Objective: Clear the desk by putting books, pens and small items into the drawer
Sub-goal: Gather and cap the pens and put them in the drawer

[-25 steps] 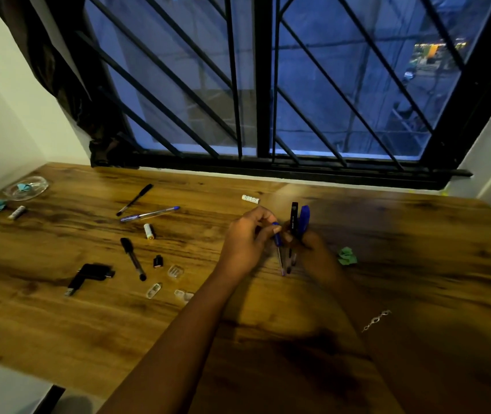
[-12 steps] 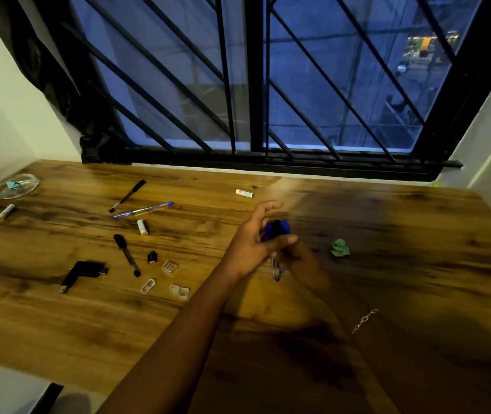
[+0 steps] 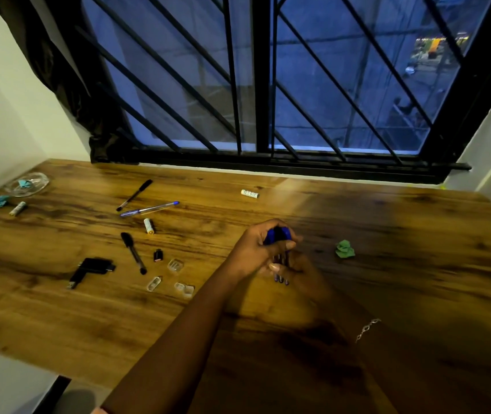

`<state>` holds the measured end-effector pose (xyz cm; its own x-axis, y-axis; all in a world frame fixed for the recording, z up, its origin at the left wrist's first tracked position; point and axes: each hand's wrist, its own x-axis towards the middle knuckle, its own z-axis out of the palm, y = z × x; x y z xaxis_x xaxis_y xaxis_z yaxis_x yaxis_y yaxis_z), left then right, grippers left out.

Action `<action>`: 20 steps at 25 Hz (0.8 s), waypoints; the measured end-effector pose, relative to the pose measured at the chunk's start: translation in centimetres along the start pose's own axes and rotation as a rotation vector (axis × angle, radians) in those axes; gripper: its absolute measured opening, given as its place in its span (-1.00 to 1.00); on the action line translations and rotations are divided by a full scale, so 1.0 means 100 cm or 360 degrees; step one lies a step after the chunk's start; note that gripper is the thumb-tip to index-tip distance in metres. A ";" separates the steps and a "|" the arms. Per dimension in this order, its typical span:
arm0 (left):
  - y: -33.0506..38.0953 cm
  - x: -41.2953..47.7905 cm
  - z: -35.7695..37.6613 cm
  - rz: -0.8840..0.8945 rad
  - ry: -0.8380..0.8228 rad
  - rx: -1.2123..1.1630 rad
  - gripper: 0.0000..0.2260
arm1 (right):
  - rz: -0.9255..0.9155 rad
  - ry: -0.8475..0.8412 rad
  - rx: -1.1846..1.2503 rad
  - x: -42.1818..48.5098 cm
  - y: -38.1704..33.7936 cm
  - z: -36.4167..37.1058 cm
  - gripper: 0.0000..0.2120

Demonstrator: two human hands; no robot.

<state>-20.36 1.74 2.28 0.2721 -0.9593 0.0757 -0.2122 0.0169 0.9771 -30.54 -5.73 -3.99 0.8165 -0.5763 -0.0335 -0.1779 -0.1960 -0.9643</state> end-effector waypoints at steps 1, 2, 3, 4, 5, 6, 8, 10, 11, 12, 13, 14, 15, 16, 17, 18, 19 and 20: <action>-0.003 0.002 -0.003 0.0016 0.0064 0.0013 -0.84 | 0.0008 -0.0023 0.0029 0.002 -0.001 0.000 -0.71; -0.006 0.003 -0.006 0.0034 0.0158 0.0013 -0.80 | 0.0016 -0.0062 0.0076 0.003 -0.003 0.000 -0.73; -0.008 0.003 -0.009 0.0037 0.0274 -0.0003 -0.79 | 0.0040 -0.0112 0.0163 0.004 -0.005 0.001 -0.77; -0.009 0.001 -0.013 0.0031 0.0406 -0.0003 -0.82 | 0.0088 -0.0173 0.0293 0.007 -0.006 0.003 -0.80; -0.009 -0.002 -0.018 0.0021 0.0532 0.0021 -0.86 | 0.0149 -0.0234 0.0416 0.011 -0.009 0.005 -0.80; -0.011 -0.005 -0.025 -0.0005 0.0637 0.0073 -0.87 | 0.0211 -0.0273 0.0503 0.016 -0.012 0.008 -0.79; -0.017 -0.012 -0.044 -0.0104 0.0798 0.0208 -0.80 | 0.0317 -0.0353 0.0575 0.026 -0.021 0.014 -0.79; -0.026 -0.018 -0.068 -0.0260 0.0991 0.0367 -0.77 | 0.0385 -0.0401 0.0536 0.035 -0.030 0.022 -0.81; -0.032 -0.021 -0.082 -0.0371 0.1107 0.0468 -0.76 | 0.0408 -0.0414 0.0514 0.039 -0.034 0.027 -0.80; -0.038 -0.025 -0.100 -0.0530 0.1236 0.0604 -0.75 | 0.0427 -0.0427 0.0509 0.044 -0.039 0.034 -0.80; -0.042 -0.030 -0.117 -0.0714 0.1341 0.0750 -0.74 | 0.0441 -0.0434 0.0494 0.050 -0.043 0.041 -0.79; -0.047 -0.036 -0.135 -0.0899 0.1404 0.0858 -0.73 | 0.0450 -0.0431 0.0477 0.056 -0.046 0.048 -0.79; -0.050 -0.042 -0.151 -0.1048 0.1428 0.0919 -0.74 | 0.0452 -0.0435 0.0461 0.063 -0.050 0.056 -0.79; -0.054 -0.047 -0.165 -0.1170 0.1412 0.0966 -0.76 | 0.0451 -0.0440 0.0451 0.070 -0.053 0.065 -0.79; -0.057 -0.050 -0.177 -0.1263 0.1375 0.1035 -0.79 | 0.0444 -0.0448 0.0442 0.077 -0.057 0.074 -0.79; -0.059 -0.052 -0.186 -0.1347 0.1332 0.1121 -0.81 | 0.0436 -0.0454 0.0426 0.084 -0.059 0.083 -0.79; -0.061 -0.053 -0.193 -0.1403 0.1309 0.1197 -0.82 | 0.0432 -0.0461 0.0414 0.091 -0.062 0.091 -0.79; -0.062 -0.052 -0.200 -0.1443 0.1294 0.1246 -0.83 | 0.0431 -0.0466 0.0401 0.097 -0.065 0.098 -0.79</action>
<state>-1.72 12.30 -0.21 0.9806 -0.1288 -0.1480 -0.0573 -0.9094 0.4119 -16.05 -2.24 -0.63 0.8860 -0.3250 -0.3306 -0.2967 0.1504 -0.9431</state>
